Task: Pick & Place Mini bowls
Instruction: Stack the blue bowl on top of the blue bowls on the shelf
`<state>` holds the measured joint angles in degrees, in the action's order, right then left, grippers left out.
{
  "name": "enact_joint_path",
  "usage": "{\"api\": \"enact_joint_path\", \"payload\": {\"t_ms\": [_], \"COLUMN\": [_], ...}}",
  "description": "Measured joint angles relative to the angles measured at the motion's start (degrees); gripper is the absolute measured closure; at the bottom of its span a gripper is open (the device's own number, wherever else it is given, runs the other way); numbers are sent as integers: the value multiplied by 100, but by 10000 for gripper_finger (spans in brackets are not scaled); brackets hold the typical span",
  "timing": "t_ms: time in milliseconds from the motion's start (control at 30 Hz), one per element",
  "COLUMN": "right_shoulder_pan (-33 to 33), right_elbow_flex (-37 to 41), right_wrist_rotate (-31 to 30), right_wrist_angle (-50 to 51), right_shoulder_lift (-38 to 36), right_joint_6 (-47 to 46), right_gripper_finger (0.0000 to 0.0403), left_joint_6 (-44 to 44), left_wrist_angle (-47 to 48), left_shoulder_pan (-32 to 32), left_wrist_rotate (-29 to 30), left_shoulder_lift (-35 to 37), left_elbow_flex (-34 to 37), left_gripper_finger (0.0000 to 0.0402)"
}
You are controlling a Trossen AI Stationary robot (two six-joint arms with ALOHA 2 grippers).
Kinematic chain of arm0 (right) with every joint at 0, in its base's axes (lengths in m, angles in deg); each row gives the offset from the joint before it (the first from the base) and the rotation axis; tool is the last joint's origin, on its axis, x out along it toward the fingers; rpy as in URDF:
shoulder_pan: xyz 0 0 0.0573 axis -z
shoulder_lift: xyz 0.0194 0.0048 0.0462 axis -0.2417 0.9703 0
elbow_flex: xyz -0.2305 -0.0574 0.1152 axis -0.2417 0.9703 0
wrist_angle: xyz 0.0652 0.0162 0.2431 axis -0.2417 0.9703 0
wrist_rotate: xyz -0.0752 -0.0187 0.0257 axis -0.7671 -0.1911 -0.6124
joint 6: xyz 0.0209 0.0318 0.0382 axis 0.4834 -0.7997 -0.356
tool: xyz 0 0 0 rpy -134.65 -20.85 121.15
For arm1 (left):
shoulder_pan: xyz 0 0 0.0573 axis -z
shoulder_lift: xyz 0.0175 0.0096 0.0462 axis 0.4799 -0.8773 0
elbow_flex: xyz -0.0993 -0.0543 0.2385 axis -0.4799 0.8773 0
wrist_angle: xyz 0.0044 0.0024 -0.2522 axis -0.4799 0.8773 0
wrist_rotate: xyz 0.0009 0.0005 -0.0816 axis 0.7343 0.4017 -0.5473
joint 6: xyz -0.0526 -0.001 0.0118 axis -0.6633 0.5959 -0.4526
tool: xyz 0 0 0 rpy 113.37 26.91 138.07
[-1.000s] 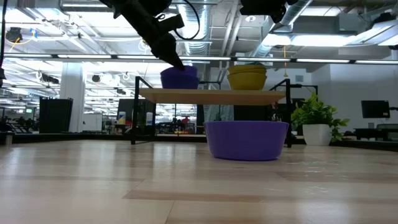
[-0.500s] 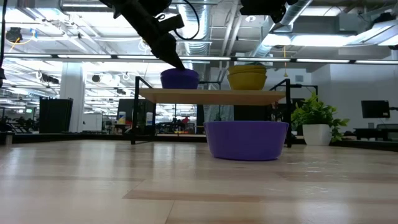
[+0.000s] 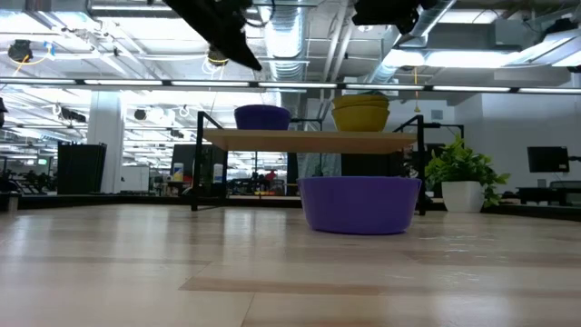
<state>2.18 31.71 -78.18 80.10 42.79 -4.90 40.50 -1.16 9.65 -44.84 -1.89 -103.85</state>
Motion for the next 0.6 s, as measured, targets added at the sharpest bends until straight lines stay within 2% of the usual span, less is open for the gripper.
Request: {"api": "enact_joint_path", "payload": {"t_ms": [100,200,333,400,500,600], "right_shoulder_pan": [-91,-259,-545,-693,-856,-910], "right_elbow_flex": [0,0,0,0,2,2], "right_wrist_rotate": [2,7,15,15,12,-7], "right_wrist_angle": [68,230,571,772,1038,1113], "right_shoulder_lift": [0,0,0,0,0,2], "right_joint_6": [95,117,83,-38,-393,-852], "right_gripper_finger": [274,275,274,274,277,281], "left_joint_6": [-307,-773,-1398,-1613,-1930,-2219], "left_wrist_angle": [47,180,208,173,-247,-1273], "left_shoulder_pan": [76,231,641,955,1543,2137], "left_wrist_rotate": [-184,-767,-1600,-1804,-1868,-1862], "left_shoulder_lift": [277,605,1047,1239,1404,1407], "left_elbow_flex": [66,297,973,1389,2089,2779], "left_gripper_finger": [324,324,324,324,324,324]}}
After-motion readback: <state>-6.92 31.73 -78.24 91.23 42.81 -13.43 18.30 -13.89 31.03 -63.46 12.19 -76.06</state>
